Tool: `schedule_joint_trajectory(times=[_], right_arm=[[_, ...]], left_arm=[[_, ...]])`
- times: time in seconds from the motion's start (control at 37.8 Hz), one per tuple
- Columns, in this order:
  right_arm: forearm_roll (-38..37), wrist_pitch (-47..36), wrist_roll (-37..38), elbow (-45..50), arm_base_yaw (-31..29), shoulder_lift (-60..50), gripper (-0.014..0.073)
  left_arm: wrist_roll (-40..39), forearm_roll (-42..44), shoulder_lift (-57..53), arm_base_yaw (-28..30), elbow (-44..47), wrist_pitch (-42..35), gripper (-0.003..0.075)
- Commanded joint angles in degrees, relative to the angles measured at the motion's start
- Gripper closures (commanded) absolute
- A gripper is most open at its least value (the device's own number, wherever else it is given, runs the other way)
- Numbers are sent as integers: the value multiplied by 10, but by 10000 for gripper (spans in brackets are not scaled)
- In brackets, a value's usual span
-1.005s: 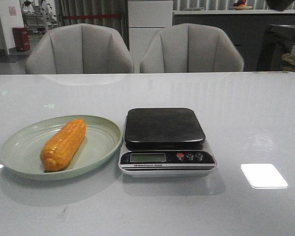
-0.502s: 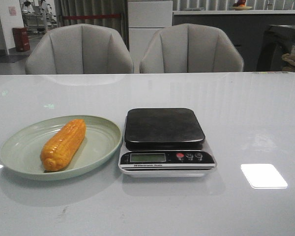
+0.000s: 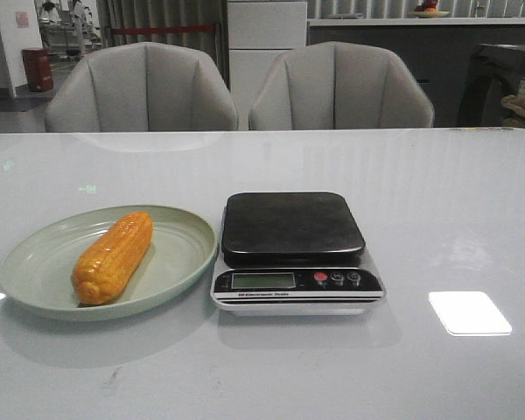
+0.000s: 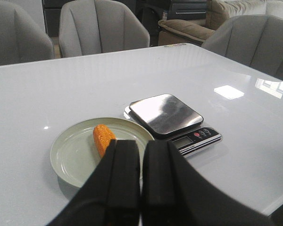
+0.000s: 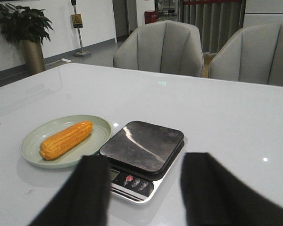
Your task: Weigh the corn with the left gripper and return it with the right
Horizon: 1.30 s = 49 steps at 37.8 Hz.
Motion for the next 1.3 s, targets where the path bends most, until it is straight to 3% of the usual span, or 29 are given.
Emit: schedule_joint_trajectory(times=[0.0,0.13,0.74,0.85,1.08,1.27], right_arm=[[-8,-20,-7,-14,-5,6,468],[-8,-10,-6,-14,-5,6,392],[-6,-12,-6,-14,-5,6,397],[-6,-12,-6,-14,-5,6,397],[-6,-12,-6,-14,-5,6,397],[-6,-12,-6,-14,-5,6,397]], left_arm=[[-1,5,-5,-1,-14,-41,607],[-1,5,-5,-1,-14,-41,606],[-1,4,-5,4,1,-41,607],[-1,2,-4,49,27,-72,607],[-1,-40,-4,235,97,-169,607],[18,-43,-5,338,158,-233,607]])
